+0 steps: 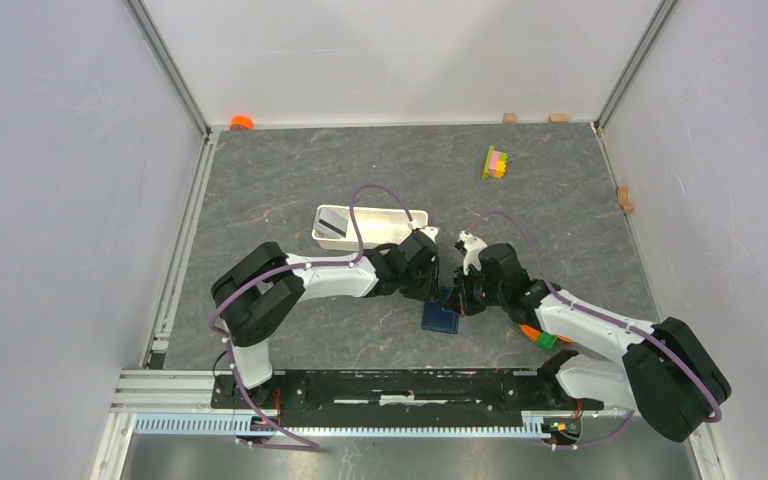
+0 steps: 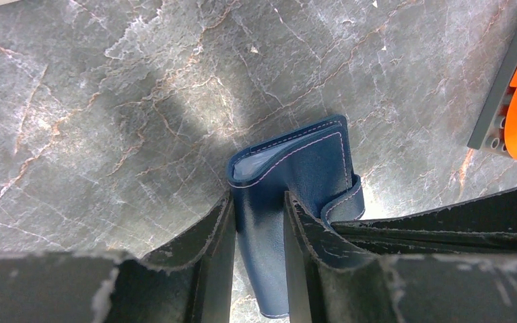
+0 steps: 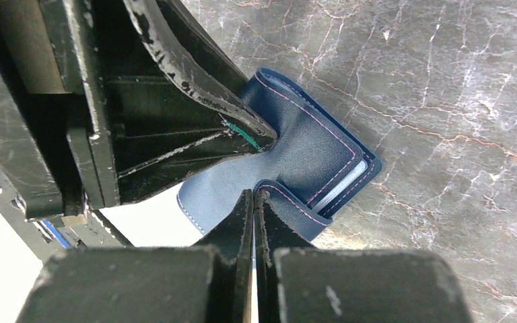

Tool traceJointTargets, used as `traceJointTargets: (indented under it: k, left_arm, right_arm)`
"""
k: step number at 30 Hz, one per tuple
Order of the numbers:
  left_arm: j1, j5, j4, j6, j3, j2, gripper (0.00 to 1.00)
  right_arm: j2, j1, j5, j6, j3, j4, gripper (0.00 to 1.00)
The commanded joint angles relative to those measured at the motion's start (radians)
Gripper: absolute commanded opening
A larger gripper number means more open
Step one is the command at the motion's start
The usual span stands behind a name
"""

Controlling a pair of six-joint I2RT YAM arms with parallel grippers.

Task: Put the credit cards into the card holder
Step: Close the card holder at the center of the board.

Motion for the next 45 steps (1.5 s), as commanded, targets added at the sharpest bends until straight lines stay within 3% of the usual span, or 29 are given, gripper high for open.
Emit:
traceJointTargets:
  k: [1,14,21,26,30,34,39,45]
  left_arm:
    - [-0.017,-0.043,-0.098,0.047,-0.049,0.116,0.35]
    - [-0.017,-0.045,-0.098,0.048,-0.054,0.110,0.34]
    - [-0.015,-0.047,-0.088,0.037,-0.068,0.067,0.39]
    - [-0.013,-0.051,-0.078,0.026,-0.083,-0.031,0.49]
    - [-0.010,-0.057,-0.070,0.019,-0.098,-0.123,0.56]
    - [-0.007,-0.053,-0.027,0.008,-0.141,-0.225,0.62]
    - [-0.007,0.037,0.080,-0.035,-0.193,-0.282,0.67]
    - [-0.007,0.100,0.168,-0.052,-0.214,-0.224,0.67]
  right_arm:
    - [0.007,0.049,-0.118,0.046,-0.009,0.131,0.00]
    - [0.024,0.052,-0.073,0.049,-0.022,0.139,0.00]
    - [-0.053,0.053,-0.009,-0.034,0.056,-0.059,0.00]
    - [-0.135,0.051,0.067,-0.064,0.116,-0.210,0.16]
    - [-0.174,0.051,0.135,-0.064,0.153,-0.312,0.37]
    - [-0.193,0.051,0.242,-0.038,0.183,-0.390,0.49]
    - [-0.187,0.068,0.279,0.013,0.177,-0.405,0.55]
    - [-0.142,0.130,0.307,0.089,0.184,-0.384,0.47]
